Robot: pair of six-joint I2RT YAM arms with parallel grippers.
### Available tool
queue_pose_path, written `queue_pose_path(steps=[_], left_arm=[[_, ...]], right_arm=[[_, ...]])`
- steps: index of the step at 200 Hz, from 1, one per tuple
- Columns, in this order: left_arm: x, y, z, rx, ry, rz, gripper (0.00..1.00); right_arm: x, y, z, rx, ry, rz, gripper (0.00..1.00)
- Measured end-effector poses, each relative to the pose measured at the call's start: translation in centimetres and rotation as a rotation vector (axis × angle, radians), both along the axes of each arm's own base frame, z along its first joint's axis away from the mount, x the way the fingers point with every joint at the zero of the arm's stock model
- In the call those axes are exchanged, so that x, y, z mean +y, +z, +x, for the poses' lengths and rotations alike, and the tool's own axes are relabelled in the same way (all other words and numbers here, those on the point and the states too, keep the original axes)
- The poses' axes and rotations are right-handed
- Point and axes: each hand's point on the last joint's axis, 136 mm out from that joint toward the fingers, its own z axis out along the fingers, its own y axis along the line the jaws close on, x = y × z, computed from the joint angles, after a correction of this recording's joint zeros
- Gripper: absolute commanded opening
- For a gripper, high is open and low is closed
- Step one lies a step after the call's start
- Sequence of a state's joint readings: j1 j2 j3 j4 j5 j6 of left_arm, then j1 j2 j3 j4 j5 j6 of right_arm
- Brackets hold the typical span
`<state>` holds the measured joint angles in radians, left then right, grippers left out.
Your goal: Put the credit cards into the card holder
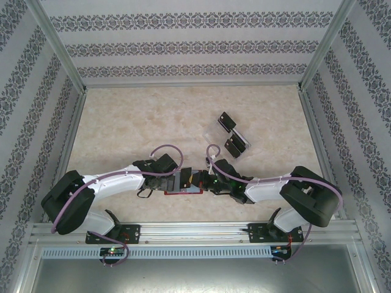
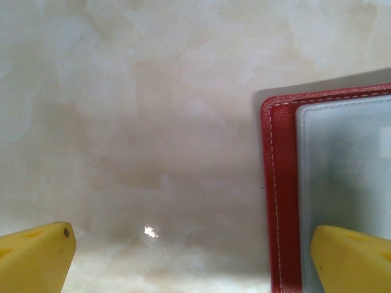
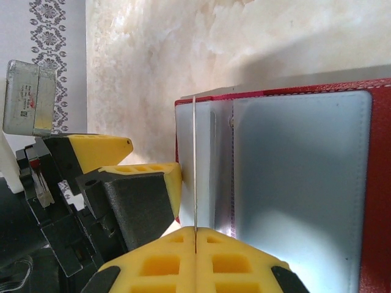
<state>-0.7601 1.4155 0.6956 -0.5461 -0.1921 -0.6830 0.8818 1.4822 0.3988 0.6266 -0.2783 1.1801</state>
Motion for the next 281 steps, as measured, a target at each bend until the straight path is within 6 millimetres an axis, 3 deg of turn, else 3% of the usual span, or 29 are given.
queue_pose_path(steps=[68,281], left_arm=[[0.0,0.0,0.0,-0.001,0.002,-0.002,1.00],[0.0,0.0,0.0,-0.004,0.003,-0.007,1.00]], right_arm=[[-0.6,-2.0,-0.5,0.028,0.000,-0.031,0.00],[0.6,-3.6,-0.4,0.101,0.050,0.010,0.00]])
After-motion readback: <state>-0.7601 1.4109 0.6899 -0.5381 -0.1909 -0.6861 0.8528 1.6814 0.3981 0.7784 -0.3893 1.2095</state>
